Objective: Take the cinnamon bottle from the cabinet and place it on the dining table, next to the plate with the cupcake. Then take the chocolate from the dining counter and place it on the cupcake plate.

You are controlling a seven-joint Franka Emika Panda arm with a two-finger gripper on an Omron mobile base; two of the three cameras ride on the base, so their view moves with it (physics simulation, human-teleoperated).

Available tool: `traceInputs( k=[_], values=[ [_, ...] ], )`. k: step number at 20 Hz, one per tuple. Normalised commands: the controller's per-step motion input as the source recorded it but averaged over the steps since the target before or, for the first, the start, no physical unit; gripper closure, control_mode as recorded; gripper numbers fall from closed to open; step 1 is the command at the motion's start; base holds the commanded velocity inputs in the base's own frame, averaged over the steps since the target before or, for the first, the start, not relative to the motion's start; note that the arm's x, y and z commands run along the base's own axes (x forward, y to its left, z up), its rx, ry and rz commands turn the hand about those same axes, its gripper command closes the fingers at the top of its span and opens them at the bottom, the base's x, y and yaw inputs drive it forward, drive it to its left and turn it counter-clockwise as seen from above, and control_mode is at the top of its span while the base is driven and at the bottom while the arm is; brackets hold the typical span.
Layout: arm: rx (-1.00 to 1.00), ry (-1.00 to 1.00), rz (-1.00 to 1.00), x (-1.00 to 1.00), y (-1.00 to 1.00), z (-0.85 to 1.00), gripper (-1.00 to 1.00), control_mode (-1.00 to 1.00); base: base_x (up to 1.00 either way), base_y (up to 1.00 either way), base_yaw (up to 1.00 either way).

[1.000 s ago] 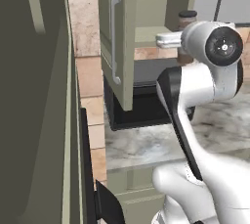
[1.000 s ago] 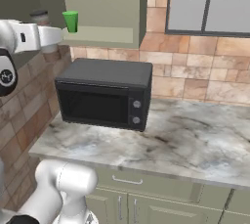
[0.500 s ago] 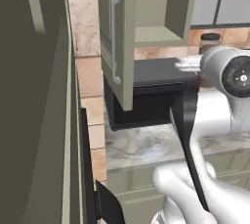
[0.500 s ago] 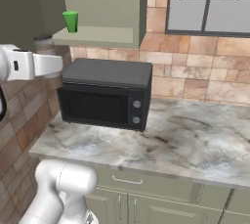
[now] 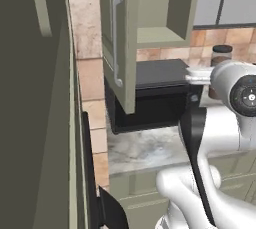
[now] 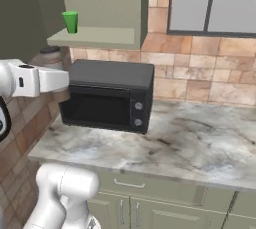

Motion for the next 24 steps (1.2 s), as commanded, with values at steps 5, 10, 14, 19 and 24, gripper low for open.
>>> traceInputs(
  k=[5,10,14,19,24],
  values=[
    [0.0,0.0,0.0,0.0,0.0,0.0,1.0,1.0,-0.22,-0.49,-0.46],
    [0.0,0.0,0.0,0.0,0.0,0.0,1.0,1.0,-0.22,-0.71,-0.59],
    [0.0,0.0,0.0,0.0,0.0,0.0,1.0,1.0,-0.15,-0.78,-0.61],
    [0.0,0.0,0.0,0.0,0.0,0.0,1.0,1.0,-0.03,-0.81,-0.64],
    [0.0,0.0,0.0,0.0,0.0,0.0,1.0,1.0,0.0,-0.72,-0.68]
  ],
)
